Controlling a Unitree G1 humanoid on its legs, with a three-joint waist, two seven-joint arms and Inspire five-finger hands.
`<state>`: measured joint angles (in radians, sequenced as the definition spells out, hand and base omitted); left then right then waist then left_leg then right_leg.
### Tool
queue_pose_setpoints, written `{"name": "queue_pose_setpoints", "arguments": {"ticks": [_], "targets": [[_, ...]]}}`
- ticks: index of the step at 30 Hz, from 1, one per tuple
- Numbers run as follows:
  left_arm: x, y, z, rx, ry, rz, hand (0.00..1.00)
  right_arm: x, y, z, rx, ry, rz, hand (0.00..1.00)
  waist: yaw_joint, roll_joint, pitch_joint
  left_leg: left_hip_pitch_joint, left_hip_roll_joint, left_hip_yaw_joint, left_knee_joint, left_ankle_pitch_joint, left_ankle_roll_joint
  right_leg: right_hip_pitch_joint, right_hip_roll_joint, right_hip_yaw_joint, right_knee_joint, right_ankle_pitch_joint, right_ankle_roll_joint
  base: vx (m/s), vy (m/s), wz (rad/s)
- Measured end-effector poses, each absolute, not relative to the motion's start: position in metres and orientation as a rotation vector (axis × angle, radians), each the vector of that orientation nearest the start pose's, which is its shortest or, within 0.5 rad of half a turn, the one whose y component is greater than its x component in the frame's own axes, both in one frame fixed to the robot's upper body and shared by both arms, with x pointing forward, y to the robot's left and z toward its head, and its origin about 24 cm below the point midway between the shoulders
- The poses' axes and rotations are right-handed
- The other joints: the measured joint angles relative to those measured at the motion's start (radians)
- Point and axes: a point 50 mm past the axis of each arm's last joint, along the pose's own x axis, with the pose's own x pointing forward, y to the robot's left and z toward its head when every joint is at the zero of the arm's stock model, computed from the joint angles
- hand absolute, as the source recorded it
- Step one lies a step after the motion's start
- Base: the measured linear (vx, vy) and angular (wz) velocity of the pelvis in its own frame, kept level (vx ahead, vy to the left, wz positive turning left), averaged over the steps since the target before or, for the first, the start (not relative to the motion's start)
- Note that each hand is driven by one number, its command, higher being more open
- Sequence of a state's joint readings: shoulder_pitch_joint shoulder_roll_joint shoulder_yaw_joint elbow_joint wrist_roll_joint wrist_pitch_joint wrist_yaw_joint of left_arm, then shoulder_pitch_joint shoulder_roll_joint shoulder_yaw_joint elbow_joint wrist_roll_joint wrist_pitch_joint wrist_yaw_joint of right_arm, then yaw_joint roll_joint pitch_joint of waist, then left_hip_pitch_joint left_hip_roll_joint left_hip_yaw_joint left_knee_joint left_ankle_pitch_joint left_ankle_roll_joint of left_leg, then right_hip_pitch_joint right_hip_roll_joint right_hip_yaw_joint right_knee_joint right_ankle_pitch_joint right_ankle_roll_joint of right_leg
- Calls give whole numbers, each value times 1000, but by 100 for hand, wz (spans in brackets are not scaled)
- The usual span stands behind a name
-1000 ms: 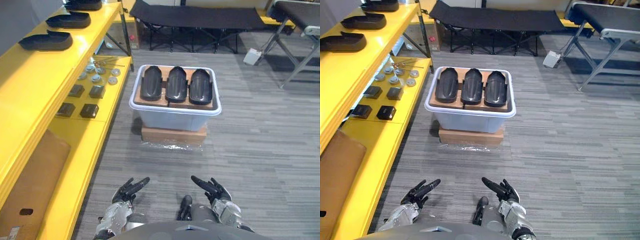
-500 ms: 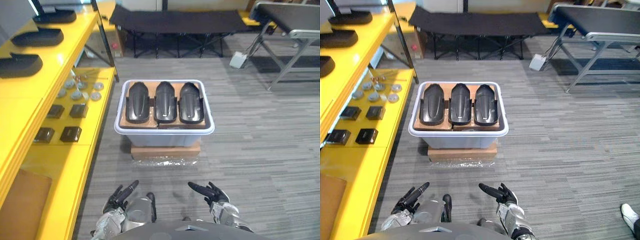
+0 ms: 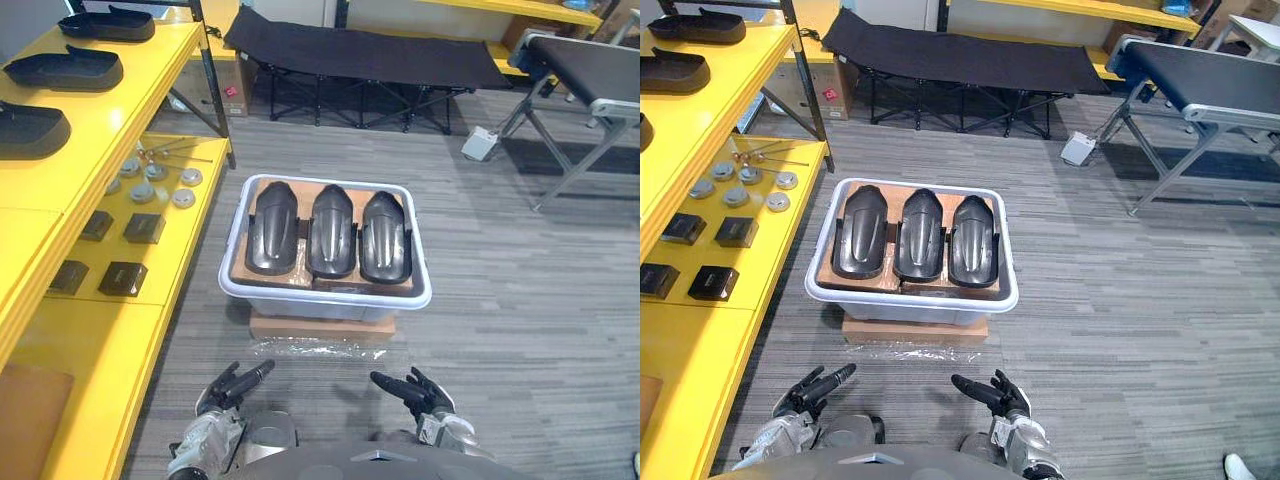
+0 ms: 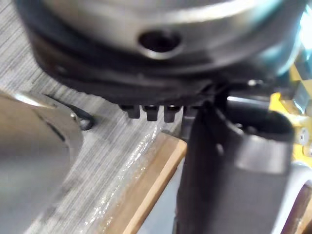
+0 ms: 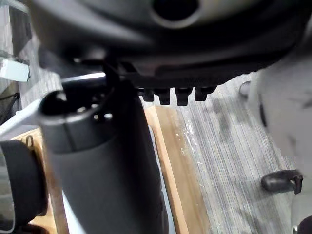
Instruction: Walk over and take three plastic housings, then place them on the shelf
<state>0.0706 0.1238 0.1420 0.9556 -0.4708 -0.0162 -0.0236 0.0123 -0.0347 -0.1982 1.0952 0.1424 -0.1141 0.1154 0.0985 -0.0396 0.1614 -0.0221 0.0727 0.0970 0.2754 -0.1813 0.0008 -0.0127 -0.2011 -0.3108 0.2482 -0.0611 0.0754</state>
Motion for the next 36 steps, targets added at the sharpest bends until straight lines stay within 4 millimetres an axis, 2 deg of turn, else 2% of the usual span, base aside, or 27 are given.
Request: {"name": "queue_pose_setpoints", "arguments": {"ticks": [1,2,4,8,11,13,14,16,17,19,22,24,26,29,31,32,34,36], "targets": [[119,223,-146,-379,920,427,100,119,-183,-156,233,954,-168,100,-6,-18,-1,-1,-8,-38,-1,-4,-17,-1,-2,39,12,60,17,87,-290,92],[114,221,-149,-389,939,431,100,117,-187,-155,208,946,-165,100,-9,-1,-11,-4,16,-80,-12,2,-44,17,29,41,-13,50,18,82,-273,72],[102,216,-154,-424,970,455,100,124,-190,-152,176,905,-144,100,1,5,-14,-8,42,-89,-43,22,-75,51,62,28,-101,49,18,69,-246,16],[87,212,-159,-478,1004,502,100,140,-196,-141,103,809,-102,100,4,10,-13,-28,52,-96,-56,44,-101,72,91,6,-188,39,2,-13,-179,2],[84,212,-160,-467,1009,497,100,153,-193,-123,46,677,-64,100,-16,13,-13,-38,63,-99,-58,55,-109,83,102,-15,-200,32,-8,-72,-53,12],[86,213,-159,-452,1002,487,100,171,-189,-98,53,523,-79,100,-21,1,-12,-40,61,-87,-107,85,-108,56,97,-15,-201,33,-8,-96,-8,-3],[86,214,-158,-446,996,487,100,176,-188,-90,53,483,-84,100,-22,-4,-10,-40,60,-84,-122,97,-108,49,94,-14,-201,35,-7,-83,1,-5],[88,220,-156,-424,985,493,100,190,-187,-63,58,340,-111,100,-24,-20,-4,-40,59,-63,-171,127,-109,32,88,-14,-214,48,1,-63,9,-1],[87,221,-156,-421,987,495,100,192,-187,-57,62,311,-116,100,-25,-24,-3,-38,59,-58,-178,130,-110,32,86,-14,-219,52,3,-33,23,-2],[82,227,-156,-362,1006,485,100,201,-194,-27,117,165,-152,100,-27,-35,2,-25,49,-41,-184,136,-102,39,72,-9,-219,64,9,1,56,-5],[64,231,-158,-337,1043,502,100,208,-209,6,155,11,-197,100,-46,-39,1,15,33,-20,-206,136,-98,68,55,0,-224,69,16,37,63,-4],[54,234,-159,-341,1063,527,100,208,-223,20,172,-52,-249,100,-50,-47,-12,19,25,-12,-211,137,-96,73,48,3,-234,73,24,57,55,-3],[48,234,-160,-330,1094,523,100,210,-239,23,150,-35,-301,100,-49,-55,-13,29,22,-6,-211,136,-94,80,43,4,-234,78,30,51,41,1],[49,238,-159,-319,1093,513,100,216,-260,5,113,105,-376,100,-47,-61,-11,29,20,-8,-208,135,-92,88,40,-2,-232,78,31,4,21,6],[56,239,-156,-287,1070,480,100,227,-273,-11,93,207,-455,100,-46,-64,-5,-19,20,-23,-180,122,-94,61,40,-14,-230,78,31,-68,2,15],[60,239,-155,-288,1052,470,100,231,-277,-13,87,225,-479,100,-43,-64,6,-41,21,-30,-162,118,-93,51,40,-17,-229,78,31,-100,0,24],[77,241,-149,-289,981,443,100,251,-290,-5,69,219,-556,100,-33,-50,78,-125,28,-58,-92,102,-80,13,48,-39,-224,77,34,-121,-6,30],[101,246,-141,-290,888,430,100,275,-302,18,49,166,-609,100,-13,-38,163,-211,43,-85,-20,100,-79,-36,64,-57,-206,84,27,-191,-16,26]]}}
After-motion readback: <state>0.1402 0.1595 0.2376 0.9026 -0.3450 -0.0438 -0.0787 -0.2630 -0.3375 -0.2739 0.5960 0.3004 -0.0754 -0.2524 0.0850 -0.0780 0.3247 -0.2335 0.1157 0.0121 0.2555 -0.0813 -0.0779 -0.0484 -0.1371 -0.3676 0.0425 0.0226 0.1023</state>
